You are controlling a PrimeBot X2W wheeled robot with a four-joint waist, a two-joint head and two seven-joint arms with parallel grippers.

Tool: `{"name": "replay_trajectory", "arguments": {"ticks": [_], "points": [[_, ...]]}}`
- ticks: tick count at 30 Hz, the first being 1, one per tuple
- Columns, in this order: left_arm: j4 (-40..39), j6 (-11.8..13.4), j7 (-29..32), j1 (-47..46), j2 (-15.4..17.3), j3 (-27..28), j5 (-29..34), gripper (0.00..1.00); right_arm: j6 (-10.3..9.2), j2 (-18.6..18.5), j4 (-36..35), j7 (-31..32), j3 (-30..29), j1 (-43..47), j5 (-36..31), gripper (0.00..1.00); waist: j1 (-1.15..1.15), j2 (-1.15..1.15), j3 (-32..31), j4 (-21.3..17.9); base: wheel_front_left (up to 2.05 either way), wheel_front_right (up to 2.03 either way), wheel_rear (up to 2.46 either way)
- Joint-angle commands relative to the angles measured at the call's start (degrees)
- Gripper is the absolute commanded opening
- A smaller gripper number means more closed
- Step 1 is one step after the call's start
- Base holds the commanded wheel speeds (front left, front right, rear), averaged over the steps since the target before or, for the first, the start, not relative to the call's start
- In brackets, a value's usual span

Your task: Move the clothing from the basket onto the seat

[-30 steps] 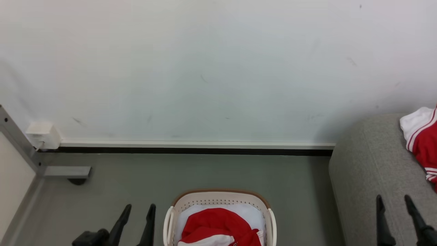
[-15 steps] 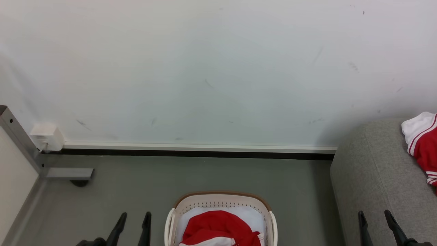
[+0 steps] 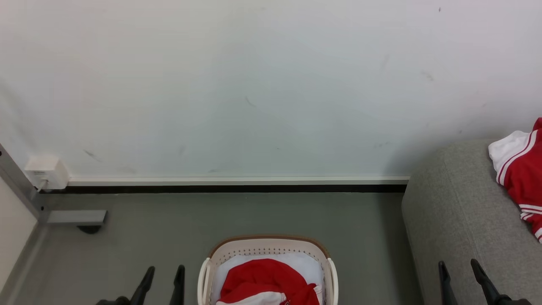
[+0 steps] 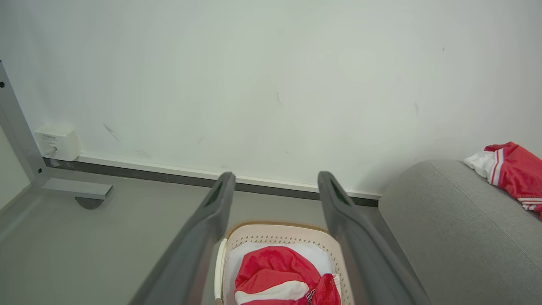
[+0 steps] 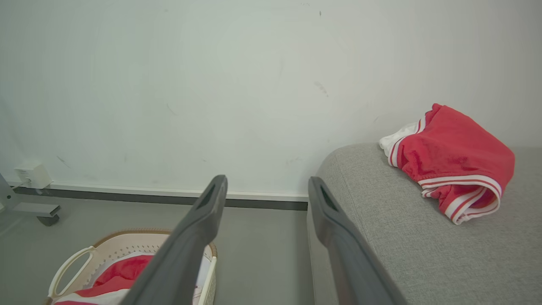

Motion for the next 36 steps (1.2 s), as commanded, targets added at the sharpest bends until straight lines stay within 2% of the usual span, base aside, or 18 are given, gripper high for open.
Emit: {"name": "replay_trajectory", "arguments": {"ticks": [1,7,14,22,29,36], "points": [[0.4,-0.2,0.0,-0.6,0.1,-0.1,1.0,1.00,-0.14,-0.1,-0.2,-0.2,0.3,-0.3,0.0,1.00,0.00,0.00,0.4,-0.5,0.00,0.00,0.00],[2.6,-0.2,0.0,-2.0,1.1,-2.0,1.5,1.00,-0.14,-0.1,-0.7,-0.2,0.9,-1.1,-0.3,1.00,0.00,0.00,1.7,-2.9,0.00,0.00,0.00],[9.0,-0.1,0.1,-6.3,3.8,-7.0,2.4,1.00,-0.14,-0.1,-1.7,-0.2,2.0,-2.4,-0.3,1.00,0.00,0.00,5.0,-7.0,0.00,0.00,0.00],[18.2,-0.2,4.7,-14.6,7.0,-12.9,3.4,1.00,-0.14,-0.1,-3.5,-0.2,3.1,-5.2,1.3,1.00,0.00,0.00,10.6,-11.5,0.00,0.00,0.00],[27.3,-0.1,10.7,-23.3,11.2,-19.9,2.6,1.00,-0.14,-0.1,-5.7,-0.2,4.6,-8.6,3.9,1.00,0.00,0.00,18.4,-15.9,0.00,0.00,0.00],[33.1,-0.2,13.0,-28.9,14.1,-25.7,0.8,1.00,-0.14,-0.1,-7.2,-0.2,5.2,-11.4,5.4,1.00,0.00,0.00,24.7,-18.3,0.00,0.00,0.00]]}}
